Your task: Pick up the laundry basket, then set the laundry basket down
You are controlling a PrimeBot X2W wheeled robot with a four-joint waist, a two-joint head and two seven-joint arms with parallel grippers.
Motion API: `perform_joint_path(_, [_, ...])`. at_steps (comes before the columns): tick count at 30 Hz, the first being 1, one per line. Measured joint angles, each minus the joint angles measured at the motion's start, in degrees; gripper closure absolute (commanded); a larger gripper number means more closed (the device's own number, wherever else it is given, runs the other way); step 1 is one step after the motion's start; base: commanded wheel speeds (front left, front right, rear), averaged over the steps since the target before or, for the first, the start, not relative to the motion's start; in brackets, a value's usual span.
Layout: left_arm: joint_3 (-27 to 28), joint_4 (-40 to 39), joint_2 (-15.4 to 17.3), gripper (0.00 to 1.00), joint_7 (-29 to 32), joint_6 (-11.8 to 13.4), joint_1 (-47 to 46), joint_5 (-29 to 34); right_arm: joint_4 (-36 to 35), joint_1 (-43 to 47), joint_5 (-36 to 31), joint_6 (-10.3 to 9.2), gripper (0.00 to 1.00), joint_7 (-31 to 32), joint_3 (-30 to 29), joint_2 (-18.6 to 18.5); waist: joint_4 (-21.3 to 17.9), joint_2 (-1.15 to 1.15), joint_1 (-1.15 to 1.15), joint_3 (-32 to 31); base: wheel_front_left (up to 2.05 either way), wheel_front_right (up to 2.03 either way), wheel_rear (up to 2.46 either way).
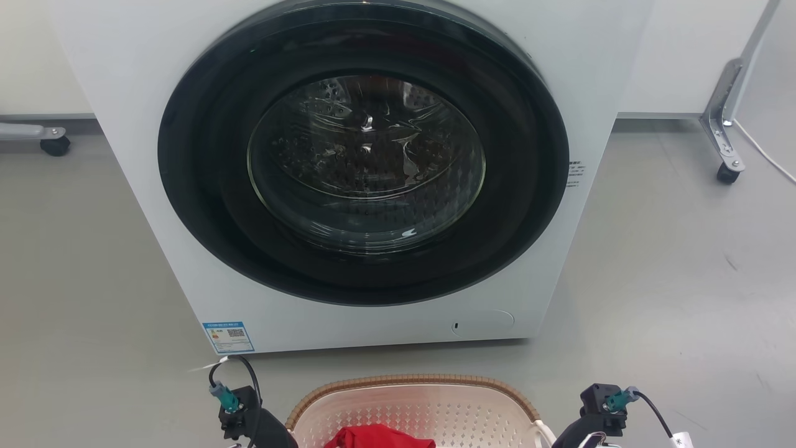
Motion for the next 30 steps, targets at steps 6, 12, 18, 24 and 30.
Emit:
perform_joint_path(6, [-0.31,-0.04,0.01,1.00,-0.08,0.07,0.00,-0.34,0.12,-0.10,0.25,-0.01,1.00,-0.03,0.23,-0.01,-0.02,0.00,0.00,-0.06,0.00,0.00,0.00])
perform_joint_path(12, [-1.03,-0.30,-0.01,1.00,-0.67,0.48,0.00,-0.51,0.68,-0.32,0.45,-0.01,1.00,-0.69,0.44,0.00,0.04,0.00,0.00,-0.06,0.00,0.00,0.00])
perform_joint_path(18, [-1.51,-0.59,-0.10,1.00,-1.81,0.56,-0.01,-0.51,1.89,-1.10,0.41,0.00,1.00,-1.77,0.74,0.00,0.15,0.00,0.00,0.24,0.00,0.00,0.00])
perform_joint_path(24, [-1.77,-0.75,-0.13,1.00,-3.24,0.82,-0.04,-0.51,2.12,-1.36,-0.05,0.00,1.00,-3.03,1.08,0.00,0.20,0.00,0.00,0.99,0.00,0.00,0.00])
perform_joint_path(30, [-1.99,-0.85,-0.16,1.00,-4.71,1.00,-0.05,-0.51,2.30,-1.68,-0.19,0.00,1.00,-4.32,1.27,0.01,0.15,0.00,0.00,2.52,0.00,0.00,0.00])
